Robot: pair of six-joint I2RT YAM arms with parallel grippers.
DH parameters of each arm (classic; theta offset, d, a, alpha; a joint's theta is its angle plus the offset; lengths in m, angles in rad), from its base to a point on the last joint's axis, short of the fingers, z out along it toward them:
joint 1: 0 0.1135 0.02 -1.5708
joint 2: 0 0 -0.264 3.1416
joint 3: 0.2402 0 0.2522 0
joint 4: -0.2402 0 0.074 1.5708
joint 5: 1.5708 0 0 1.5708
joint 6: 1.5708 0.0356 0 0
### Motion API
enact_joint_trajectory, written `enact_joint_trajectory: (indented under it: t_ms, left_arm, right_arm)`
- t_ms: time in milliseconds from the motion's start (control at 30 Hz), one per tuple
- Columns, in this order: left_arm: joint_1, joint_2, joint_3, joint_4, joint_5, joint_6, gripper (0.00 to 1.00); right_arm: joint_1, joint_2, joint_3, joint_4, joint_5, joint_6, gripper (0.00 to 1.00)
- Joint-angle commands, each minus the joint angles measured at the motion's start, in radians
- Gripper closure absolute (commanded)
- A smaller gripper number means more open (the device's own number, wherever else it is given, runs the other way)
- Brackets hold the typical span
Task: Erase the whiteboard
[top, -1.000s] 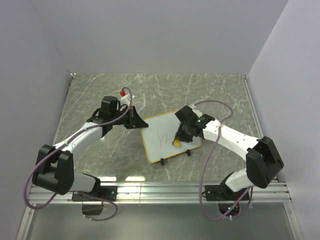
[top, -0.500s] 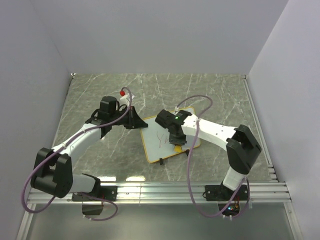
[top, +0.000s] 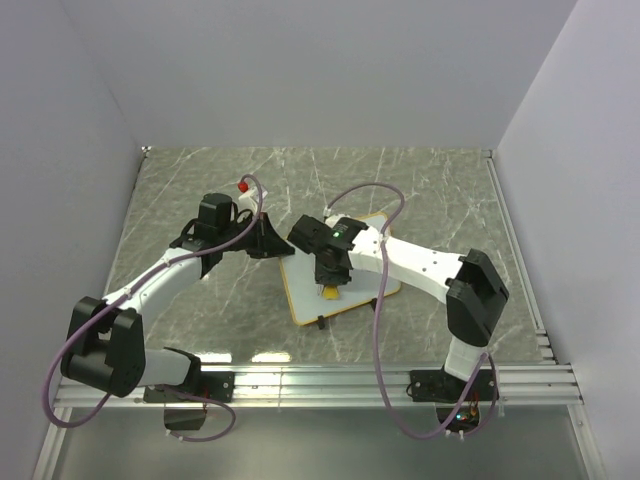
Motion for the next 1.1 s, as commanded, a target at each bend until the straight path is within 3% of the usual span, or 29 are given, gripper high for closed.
enact_joint_trajectory:
  t_ms: [0,500,700,900,1067]
  left_arm:
    - [-0.015,0.014,-0.034,-0.105,-0.165,0.077,1.0]
    - [-0.028,0.025,-0.035,-0.118,-0.19,0.074,1.0]
    - [-0.032,0.028,-0.034,-0.124,-0.2,0.076,1.0]
    - [-0.034,0.027,-0.032,-0.128,-0.213,0.076,1.0]
    - [-0.034,0.033,-0.032,-0.125,-0.222,0.076,1.0]
  right_arm:
    - [-0.01,-0.007,0.076,0.411,0.039,0.039,1.0]
    - [-0.092,-0.023,0.015,0.614,-0.108,0.029,1.0]
    - [-0.194,-0.085,-0.204,0.664,-0.123,0.039,1.0]
    - [-0.309,-0.248,-0.527,0.715,-0.131,0.065,1.0]
    - [-0.322,-0.352,-0.626,0.669,-0.085,0.064,1.0]
